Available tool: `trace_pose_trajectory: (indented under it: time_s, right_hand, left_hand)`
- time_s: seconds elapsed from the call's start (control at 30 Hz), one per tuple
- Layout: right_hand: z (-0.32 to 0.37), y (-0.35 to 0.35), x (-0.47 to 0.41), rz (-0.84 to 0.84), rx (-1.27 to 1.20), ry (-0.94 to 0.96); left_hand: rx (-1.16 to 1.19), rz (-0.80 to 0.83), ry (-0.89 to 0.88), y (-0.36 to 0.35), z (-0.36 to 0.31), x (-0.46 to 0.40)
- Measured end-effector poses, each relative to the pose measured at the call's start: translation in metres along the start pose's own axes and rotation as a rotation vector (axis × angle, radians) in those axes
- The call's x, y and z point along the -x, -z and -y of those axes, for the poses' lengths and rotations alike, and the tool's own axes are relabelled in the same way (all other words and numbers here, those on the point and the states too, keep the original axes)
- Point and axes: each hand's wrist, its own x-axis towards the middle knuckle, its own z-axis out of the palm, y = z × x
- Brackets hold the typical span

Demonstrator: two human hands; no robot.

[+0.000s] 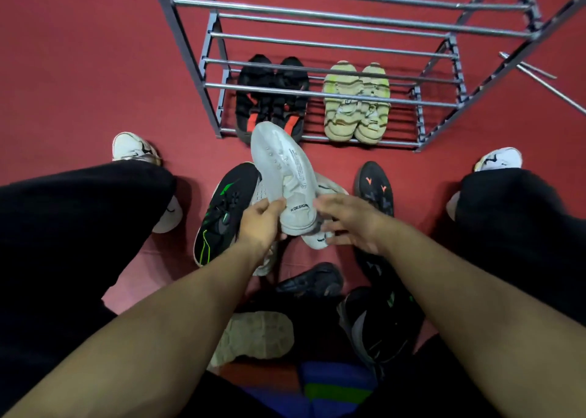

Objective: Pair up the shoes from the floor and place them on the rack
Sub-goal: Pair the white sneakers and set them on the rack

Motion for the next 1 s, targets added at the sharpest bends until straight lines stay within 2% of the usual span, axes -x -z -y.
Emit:
trace_pose_trajectory:
  time_s: [0.13,0.3,0.4,0.47,0.57,0.77,0.93,1.0]
  right_hand:
    - [-0.023,0.009,-0.002,-0.106,-0.071,0.069]
    - [-0.035,0.037,-0.001,-0.032,-0.281,0.040]
    - [-0.044,0.048,-0.007,-0.089,-0.345,0.009]
    - [-0.050,0.054,-0.010,-0.124,-0.340,-0.016]
    - [-0.061,0.060,-0.015,-0.175,-0.330,-0.038]
    - [-0.077,0.074,-0.020,-0.311,-0.240,-0.038]
    - [-0.073,0.079,-0.022,-0.287,-0.248,-0.067]
    - [-0.066,0.076,-0.021,-0.274,-0.273,-0.061]
  left_hand:
    - [-0.049,0.105,-0.034,-0.023,0.002,0.003]
    - [-0.043,0.258,0.113,-0.042,0.003,-0.001]
    - [-0.070,0.143,0.226,-0.048,0.012,-0.009]
    - [-0.246,0.022,0.278,-0.045,0.027,-0.018]
    - [-0.399,0.012,0.367,-0.043,0.043,-0.018]
    - [-0.421,-0.029,0.313,-0.059,0.050,-0.036]
    - [-0.448,-0.095,0.249,-0.062,0.050,-0.038]
    - [-0.389,-0.086,0.259,-0.058,0.043,-0.034]
